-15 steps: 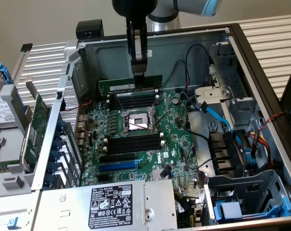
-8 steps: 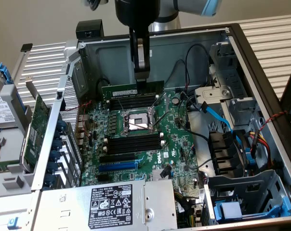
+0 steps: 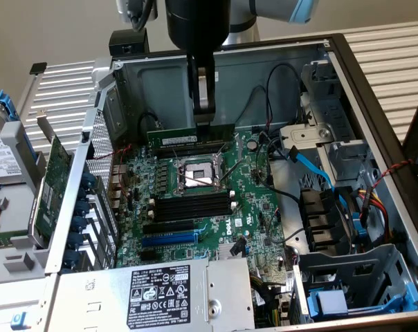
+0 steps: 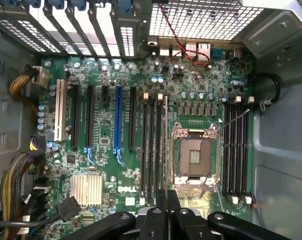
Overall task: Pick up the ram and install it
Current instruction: 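Insert the ram into the slot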
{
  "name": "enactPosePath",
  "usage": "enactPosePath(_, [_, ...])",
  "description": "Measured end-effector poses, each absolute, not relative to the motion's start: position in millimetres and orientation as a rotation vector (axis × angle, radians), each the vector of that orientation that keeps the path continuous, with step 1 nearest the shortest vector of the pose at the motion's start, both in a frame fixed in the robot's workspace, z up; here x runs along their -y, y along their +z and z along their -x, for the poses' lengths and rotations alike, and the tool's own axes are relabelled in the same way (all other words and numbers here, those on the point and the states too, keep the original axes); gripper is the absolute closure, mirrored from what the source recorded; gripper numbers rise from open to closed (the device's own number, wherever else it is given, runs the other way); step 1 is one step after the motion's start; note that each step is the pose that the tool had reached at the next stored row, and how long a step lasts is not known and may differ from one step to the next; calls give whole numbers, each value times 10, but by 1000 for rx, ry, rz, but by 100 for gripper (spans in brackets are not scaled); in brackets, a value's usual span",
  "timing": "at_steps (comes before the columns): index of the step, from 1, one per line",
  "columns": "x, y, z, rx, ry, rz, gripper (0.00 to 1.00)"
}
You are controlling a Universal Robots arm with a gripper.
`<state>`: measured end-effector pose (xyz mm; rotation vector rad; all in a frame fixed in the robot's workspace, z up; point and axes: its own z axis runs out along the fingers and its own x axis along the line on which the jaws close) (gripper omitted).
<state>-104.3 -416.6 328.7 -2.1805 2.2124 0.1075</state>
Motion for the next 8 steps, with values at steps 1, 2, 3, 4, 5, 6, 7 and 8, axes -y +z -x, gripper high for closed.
enactPosePath(1, [4166, 3274, 1044, -2214, 110, 2177, 88])
enactPosePath(2, [4166, 3262, 1049, -2215, 112, 2173, 88])
enactPosePath(3, [4166, 3248, 1055, -2217, 113, 2170, 88])
enactPosePath(4, [4166, 3233, 1068, -2219, 113, 2167, 88])
enactPosePath(5, [4166, 3217, 1083, -2221, 112, 2165, 88])
enactPosePath(6, [4166, 3203, 1097, -2221, 110, 2163, 88])
enactPosePath(7, [4166, 3192, 1109, -2221, 108, 2161, 88])
enactPosePath(8, [4165, 3180, 1118, -2222, 104, 2157, 88])
